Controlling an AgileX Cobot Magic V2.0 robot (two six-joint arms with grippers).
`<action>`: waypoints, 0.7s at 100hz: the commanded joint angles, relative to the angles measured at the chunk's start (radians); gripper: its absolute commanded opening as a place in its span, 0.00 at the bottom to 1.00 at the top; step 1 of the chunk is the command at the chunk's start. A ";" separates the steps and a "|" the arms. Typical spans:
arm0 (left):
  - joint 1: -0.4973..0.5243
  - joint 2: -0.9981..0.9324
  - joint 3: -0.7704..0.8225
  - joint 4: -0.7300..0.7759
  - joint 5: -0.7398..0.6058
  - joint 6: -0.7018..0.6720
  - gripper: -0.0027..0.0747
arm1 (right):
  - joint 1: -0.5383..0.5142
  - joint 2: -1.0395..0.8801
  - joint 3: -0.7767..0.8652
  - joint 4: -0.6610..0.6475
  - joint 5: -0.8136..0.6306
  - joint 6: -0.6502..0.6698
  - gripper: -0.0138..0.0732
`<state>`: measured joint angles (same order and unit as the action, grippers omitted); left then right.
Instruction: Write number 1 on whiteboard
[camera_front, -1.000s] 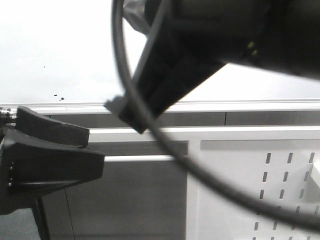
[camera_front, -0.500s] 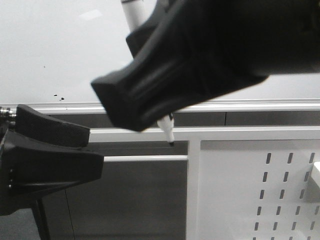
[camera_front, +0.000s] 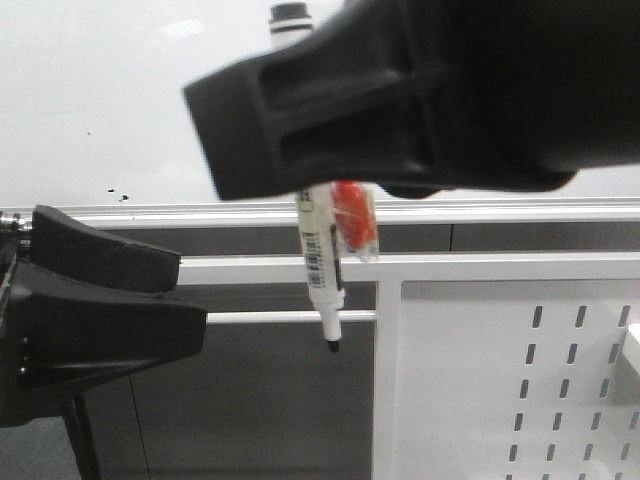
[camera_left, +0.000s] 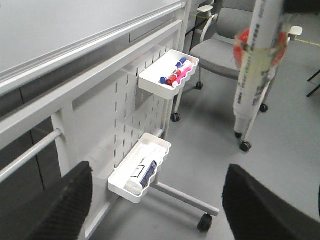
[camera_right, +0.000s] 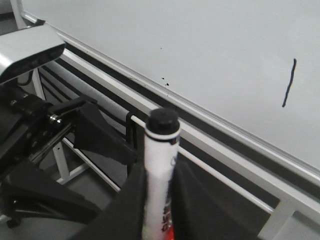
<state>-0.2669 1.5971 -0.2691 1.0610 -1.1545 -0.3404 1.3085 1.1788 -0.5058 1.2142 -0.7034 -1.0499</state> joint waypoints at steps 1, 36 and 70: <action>0.002 -0.031 -0.009 -0.060 -0.194 0.028 0.67 | -0.005 -0.024 -0.019 -0.015 -0.023 0.004 0.08; 0.002 -0.031 -0.013 -0.161 -0.194 0.039 0.67 | -0.005 -0.024 -0.022 -0.022 -0.011 0.065 0.08; -0.011 -0.031 -0.045 -0.084 -0.194 0.039 0.67 | -0.066 -0.022 -0.022 -0.113 -0.024 0.108 0.08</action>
<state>-0.2669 1.5971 -0.2893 0.9643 -1.1545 -0.3012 1.2834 1.1772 -0.5021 1.1644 -0.6915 -0.9567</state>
